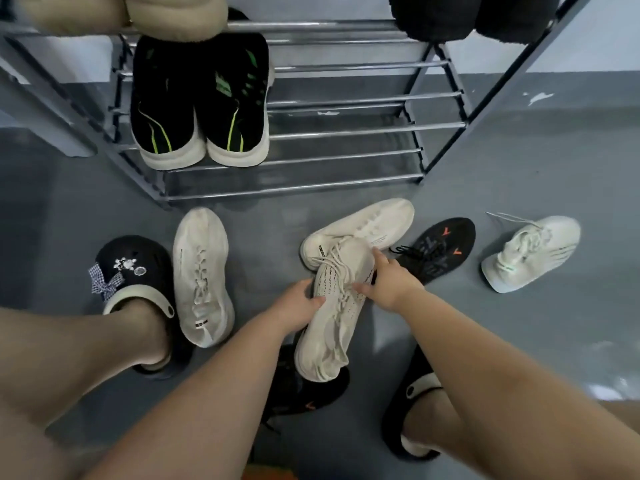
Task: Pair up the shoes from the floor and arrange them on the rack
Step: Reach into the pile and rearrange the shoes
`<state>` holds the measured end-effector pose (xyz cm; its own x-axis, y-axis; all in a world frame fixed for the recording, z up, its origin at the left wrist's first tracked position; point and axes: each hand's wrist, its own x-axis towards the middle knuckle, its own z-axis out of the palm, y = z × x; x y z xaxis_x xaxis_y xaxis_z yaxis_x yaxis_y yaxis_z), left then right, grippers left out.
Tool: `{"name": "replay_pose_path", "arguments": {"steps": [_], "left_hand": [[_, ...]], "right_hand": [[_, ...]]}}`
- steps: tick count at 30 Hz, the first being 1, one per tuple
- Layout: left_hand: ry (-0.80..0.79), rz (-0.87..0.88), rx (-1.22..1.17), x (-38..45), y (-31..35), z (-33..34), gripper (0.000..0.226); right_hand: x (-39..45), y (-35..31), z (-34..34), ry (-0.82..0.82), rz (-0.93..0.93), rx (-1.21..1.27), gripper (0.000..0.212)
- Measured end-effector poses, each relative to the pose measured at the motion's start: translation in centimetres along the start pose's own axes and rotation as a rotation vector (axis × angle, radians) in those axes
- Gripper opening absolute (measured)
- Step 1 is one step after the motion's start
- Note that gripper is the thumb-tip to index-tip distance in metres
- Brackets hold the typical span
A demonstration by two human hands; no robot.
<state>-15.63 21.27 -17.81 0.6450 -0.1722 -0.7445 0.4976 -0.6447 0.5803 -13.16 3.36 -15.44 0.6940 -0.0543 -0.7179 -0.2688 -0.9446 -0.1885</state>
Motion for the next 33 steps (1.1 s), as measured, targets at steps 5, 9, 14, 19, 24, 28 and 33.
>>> {"name": "replay_pose_path", "arguments": {"steps": [5,9,14,19,24,28,33], "left_hand": [[-0.070,-0.083,-0.035,1.8,-1.1,0.4,0.038],[-0.083,-0.090,-0.066,2.3,-1.0,0.3,0.038],[-0.055,-0.073,-0.091,1.7,-1.8,0.0,0.040],[0.030,-0.032,-0.231,0.1,-1.6,-0.5,0.027],[0.033,0.018,-0.315,-1.4,-1.4,-0.6,0.021],[0.025,0.042,-0.358,-2.6,-1.0,-0.1,0.023],[0.088,0.009,-0.436,-3.7,-0.7,-0.1,0.027]], "right_hand": [[2.6,0.1,-1.1,-0.004,0.037,0.180,0.084],[3.3,-0.3,-1.7,-0.012,0.033,0.294,0.078],[2.6,-0.6,-2.6,0.054,0.021,0.368,0.067],[0.6,-1.3,-2.8,0.193,-0.013,0.505,0.053],[-1.8,-1.2,-2.6,0.277,-0.016,0.666,0.053],[-3.3,-0.4,-2.3,0.266,-0.003,0.742,0.057],[-3.9,-0.2,-1.2,0.138,0.028,0.793,0.061]]}}
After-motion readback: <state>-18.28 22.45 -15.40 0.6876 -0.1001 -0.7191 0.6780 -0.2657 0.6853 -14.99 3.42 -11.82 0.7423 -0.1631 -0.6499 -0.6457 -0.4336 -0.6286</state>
